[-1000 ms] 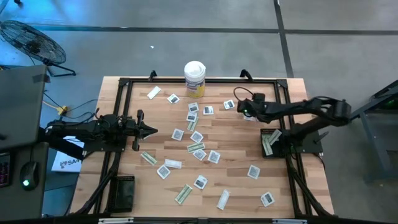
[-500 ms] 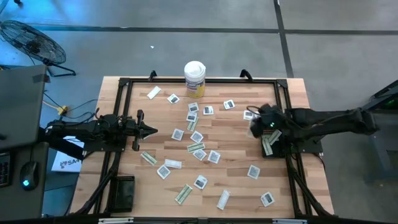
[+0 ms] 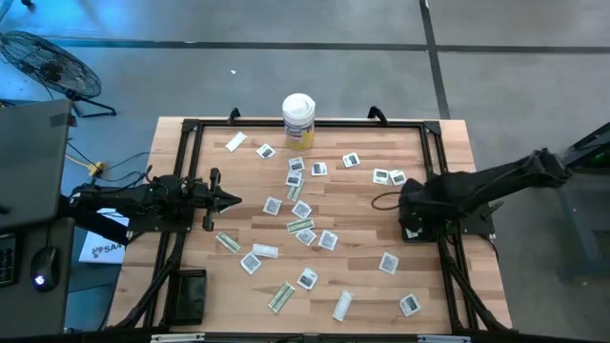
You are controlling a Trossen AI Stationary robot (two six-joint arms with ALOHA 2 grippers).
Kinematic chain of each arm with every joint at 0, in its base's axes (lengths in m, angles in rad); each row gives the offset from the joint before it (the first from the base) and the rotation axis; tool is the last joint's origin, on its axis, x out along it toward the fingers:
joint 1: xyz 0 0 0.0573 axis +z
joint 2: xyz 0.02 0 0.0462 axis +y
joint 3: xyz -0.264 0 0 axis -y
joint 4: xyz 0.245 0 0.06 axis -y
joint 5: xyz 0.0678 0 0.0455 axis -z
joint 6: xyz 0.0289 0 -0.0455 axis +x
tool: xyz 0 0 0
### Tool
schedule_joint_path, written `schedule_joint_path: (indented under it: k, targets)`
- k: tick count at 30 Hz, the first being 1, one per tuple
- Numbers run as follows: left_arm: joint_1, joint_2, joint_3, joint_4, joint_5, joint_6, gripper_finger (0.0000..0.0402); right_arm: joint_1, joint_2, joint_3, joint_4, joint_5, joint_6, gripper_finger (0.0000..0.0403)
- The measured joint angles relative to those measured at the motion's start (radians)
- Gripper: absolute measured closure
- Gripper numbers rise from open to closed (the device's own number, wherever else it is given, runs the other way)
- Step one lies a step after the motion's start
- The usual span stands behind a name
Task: Pick & Place First Aid Supplies
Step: Put the white bandage pad into the black bin, then put the white bandage pad into the right black bin
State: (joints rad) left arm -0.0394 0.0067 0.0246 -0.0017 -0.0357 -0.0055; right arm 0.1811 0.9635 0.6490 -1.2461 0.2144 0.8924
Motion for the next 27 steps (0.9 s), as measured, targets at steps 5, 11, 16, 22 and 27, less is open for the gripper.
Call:
schedule_joint_path:
  k: [5, 11, 16, 22, 27]
  targets:
    - [0.0, 0.0, 0.0, 0.0, 0.0, 0.0, 0.0401, -0.007, 0.113, -0.021, 0.034, -0.032, 0.018, 0.0403]
    - [0.0, 0.0, 0.0, 0.0, 0.0, 0.0, 0.0401, -0.035, 0.246, -0.031, 0.056, -0.026, -0.037, 0.0384]
    - [0.0, 0.0, 0.0, 0.0, 0.0, 0.0, 0.0401, -0.061, 0.329, -0.03, 0.074, -0.011, -0.082, 0.0342]
    - [0.0, 0.0, 0.0, 0.0, 0.0, 0.0, 0.0401, -0.093, 0.361, 0.072, -0.022, -0.111, -0.115, 0.0302]
    - [0.0, 0.0, 0.0, 0.0, 0.0, 0.0, 0.0401, -0.083, 0.359, 0.26, -0.192, -0.116, -0.049, 0.0307]
